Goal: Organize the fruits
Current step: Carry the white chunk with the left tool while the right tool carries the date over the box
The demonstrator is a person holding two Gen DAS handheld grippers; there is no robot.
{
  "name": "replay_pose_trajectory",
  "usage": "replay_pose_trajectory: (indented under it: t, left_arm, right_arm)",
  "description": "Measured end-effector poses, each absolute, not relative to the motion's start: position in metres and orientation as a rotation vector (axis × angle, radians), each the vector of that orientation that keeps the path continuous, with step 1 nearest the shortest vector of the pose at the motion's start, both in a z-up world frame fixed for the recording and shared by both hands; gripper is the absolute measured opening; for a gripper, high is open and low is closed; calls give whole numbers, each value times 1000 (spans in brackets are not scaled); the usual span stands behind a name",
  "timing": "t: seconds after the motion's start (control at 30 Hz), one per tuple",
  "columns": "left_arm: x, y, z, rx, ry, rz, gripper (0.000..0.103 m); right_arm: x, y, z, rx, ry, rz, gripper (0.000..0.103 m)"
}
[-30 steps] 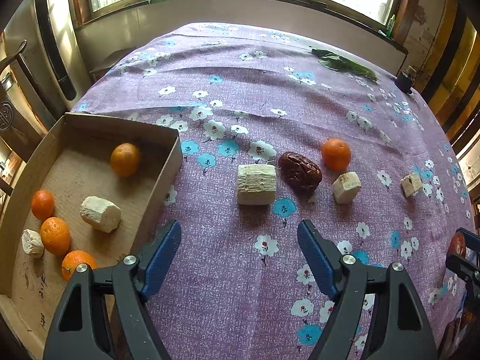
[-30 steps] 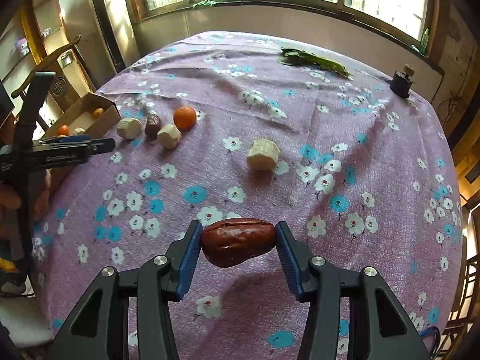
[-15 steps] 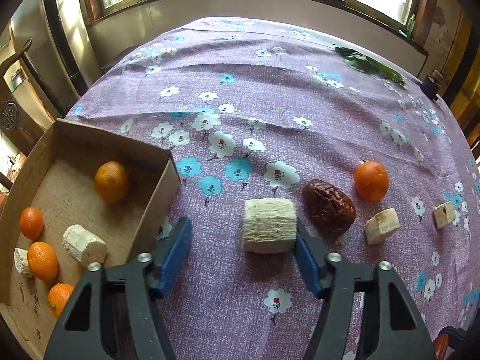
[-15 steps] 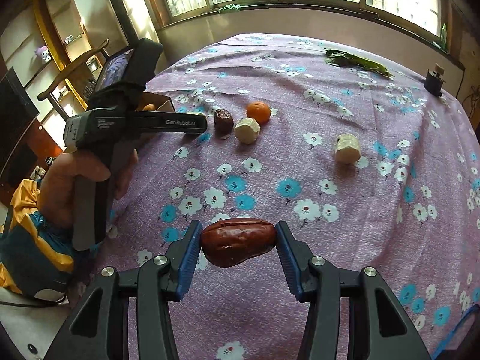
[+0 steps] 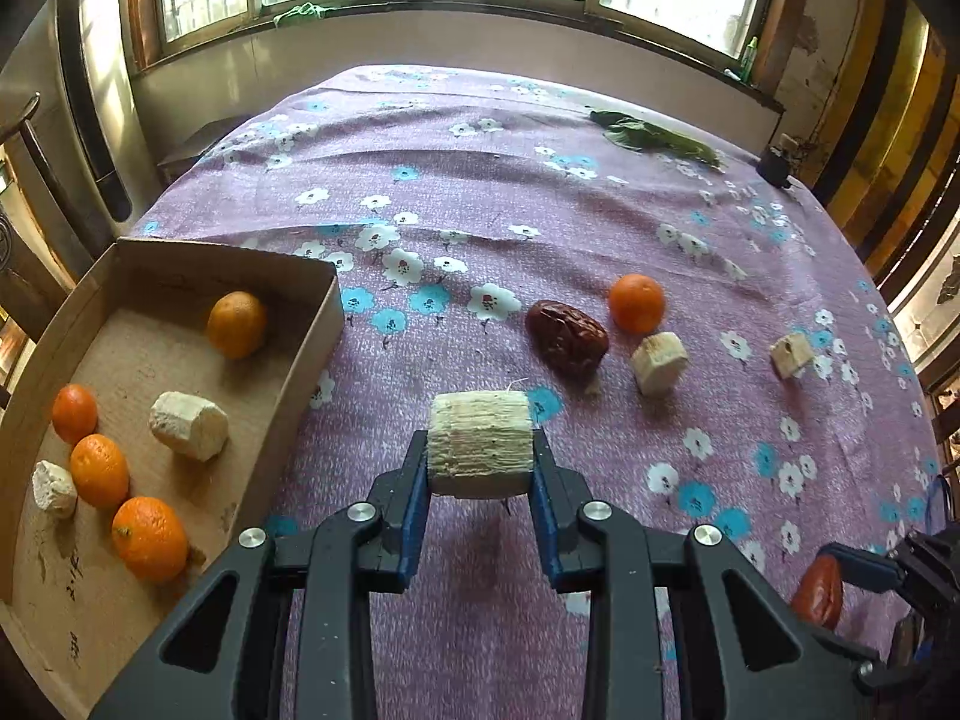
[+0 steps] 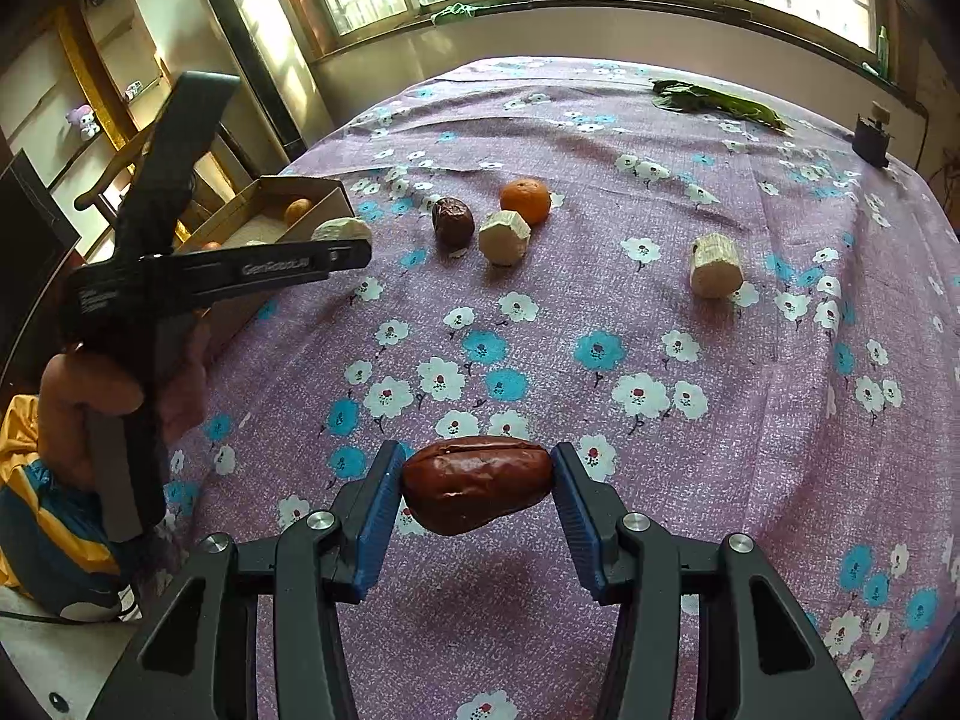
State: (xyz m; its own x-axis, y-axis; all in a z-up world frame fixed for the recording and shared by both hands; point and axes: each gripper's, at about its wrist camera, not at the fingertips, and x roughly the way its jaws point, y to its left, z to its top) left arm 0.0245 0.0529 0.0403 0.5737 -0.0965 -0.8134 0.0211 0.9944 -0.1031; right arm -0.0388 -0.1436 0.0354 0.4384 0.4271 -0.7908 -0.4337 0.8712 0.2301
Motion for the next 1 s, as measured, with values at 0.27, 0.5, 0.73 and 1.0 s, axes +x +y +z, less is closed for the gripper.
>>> replay_pose_trajectory:
  t: [0.27, 0.5, 0.73, 1.0]
  left_arm:
    - [-21, 38, 54, -13, 901, -80, 29]
    - [-42, 38, 55, 18, 884, -68, 29]
    - [-57, 53, 67, 34, 834, -15, 29]
    - [-64, 87, 75, 16, 809, 57, 29]
  right_arm:
    - [-46, -138, 38, -13, 964, 535, 54]
    - [-54, -130, 46, 1, 930, 545, 54]
    - [-58, -113, 53, -13, 911, 576, 54]
    - [-56, -79, 65, -61, 888, 625, 54]
